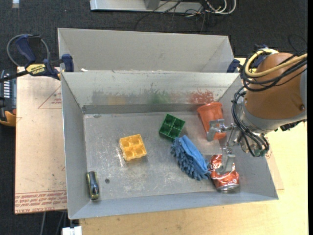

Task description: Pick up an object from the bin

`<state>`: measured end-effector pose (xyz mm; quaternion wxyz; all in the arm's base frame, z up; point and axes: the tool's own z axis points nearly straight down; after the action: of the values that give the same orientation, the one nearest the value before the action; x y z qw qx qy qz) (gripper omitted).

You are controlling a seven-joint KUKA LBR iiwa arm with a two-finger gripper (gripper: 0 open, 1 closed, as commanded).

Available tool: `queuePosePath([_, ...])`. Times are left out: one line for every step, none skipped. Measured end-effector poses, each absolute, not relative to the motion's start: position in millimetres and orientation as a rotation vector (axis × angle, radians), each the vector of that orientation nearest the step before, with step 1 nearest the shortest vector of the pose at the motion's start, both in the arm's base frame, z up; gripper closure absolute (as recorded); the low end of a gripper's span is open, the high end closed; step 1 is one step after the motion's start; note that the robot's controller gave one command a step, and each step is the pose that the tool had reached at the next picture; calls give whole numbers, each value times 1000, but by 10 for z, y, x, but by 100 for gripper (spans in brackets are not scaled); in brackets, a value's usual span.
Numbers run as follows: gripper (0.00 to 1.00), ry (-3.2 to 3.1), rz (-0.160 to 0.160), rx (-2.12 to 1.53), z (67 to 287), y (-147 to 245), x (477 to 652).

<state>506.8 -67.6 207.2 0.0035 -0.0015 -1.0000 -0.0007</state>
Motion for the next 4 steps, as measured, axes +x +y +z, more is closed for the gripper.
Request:
queuePosePath([0,-3142,-1,1,2111,-672,5085])
queuePosePath([0,-3111,-3,-451,997,-480,5247])
queuePosePath([0,-3138,-1,-300,1391,-284,5490])
queuePosePath([0,-3077,-3,-623,995,-323,5314])
